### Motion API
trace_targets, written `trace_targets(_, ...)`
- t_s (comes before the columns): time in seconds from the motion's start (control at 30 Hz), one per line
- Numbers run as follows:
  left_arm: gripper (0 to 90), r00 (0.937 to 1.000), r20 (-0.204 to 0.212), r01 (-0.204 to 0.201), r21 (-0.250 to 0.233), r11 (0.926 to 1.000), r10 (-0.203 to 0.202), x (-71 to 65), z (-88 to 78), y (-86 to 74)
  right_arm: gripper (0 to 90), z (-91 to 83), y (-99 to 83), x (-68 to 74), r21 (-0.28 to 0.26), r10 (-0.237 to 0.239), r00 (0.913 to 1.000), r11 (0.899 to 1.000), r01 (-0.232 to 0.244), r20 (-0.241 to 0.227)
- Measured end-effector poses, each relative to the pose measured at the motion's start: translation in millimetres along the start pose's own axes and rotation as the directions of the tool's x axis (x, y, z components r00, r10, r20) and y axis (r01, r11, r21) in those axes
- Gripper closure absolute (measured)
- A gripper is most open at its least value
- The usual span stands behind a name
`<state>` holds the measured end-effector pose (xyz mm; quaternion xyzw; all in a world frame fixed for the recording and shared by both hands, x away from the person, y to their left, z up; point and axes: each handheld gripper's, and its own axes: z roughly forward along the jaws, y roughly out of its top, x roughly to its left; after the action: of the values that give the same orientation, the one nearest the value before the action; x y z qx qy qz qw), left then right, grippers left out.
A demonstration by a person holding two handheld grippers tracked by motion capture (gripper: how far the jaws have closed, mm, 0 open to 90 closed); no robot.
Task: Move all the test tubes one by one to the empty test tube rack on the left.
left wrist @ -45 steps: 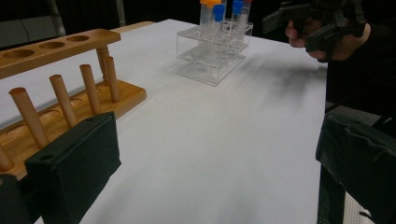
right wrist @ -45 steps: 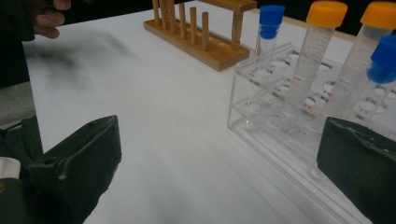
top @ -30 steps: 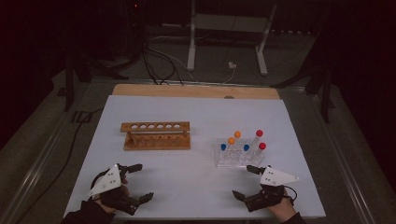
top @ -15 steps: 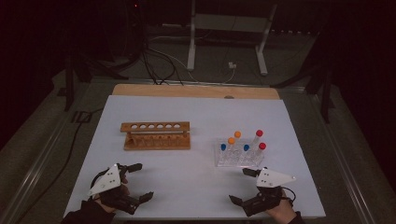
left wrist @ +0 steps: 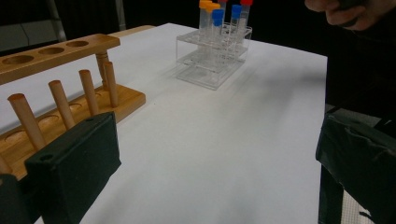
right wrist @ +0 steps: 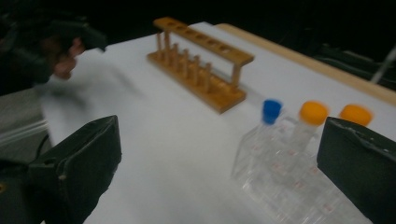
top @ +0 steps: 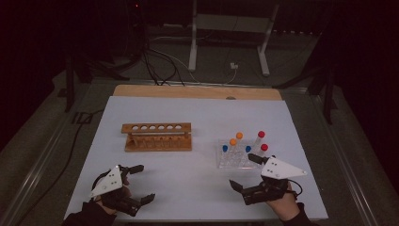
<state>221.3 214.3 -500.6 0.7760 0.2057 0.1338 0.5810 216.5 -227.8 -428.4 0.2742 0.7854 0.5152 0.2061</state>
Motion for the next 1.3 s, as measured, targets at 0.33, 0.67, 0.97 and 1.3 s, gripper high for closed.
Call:
trace_targets(0.33, 0.5, 1.0000, 0.001, 0.000, 0.001, 1.0000, 0.000, 0.0, 0.1, 0.2, 0.5, 13.2, 4.9, -12.7, -0.018, 0.083, 0.9761, 0.997, -0.081, 0.201)
trace_targets(0.67, 0.5, 1.0000, 0.005, 0.002, -0.002, 1.0000, -0.002, 0.0, 0.1, 0.3, 5.8, 22.9, -5.1, -19.3, 0.006, 0.149, 0.9372, 0.987, -0.158, 0.316)
trace_targets(0.97, 0.5, 1.0000, 0.008, 0.005, -0.003, 1.0000, -0.005, -0.3, 0.1, 0.5, 15.7, 31.5, -12.5, -19.1, 0.084, 0.157, 0.9052, 0.975, -0.206, 0.395)
trace_targets(1.3, 0.5, 0.9999, 0.011, 0.002, 0.001, 1.0000, -0.003, -0.5, 0.3, 0.5, 42.5, 38.3, -19.7, -22.0, 0.128, 0.186, 0.8693, 0.954, -0.272, 0.458)
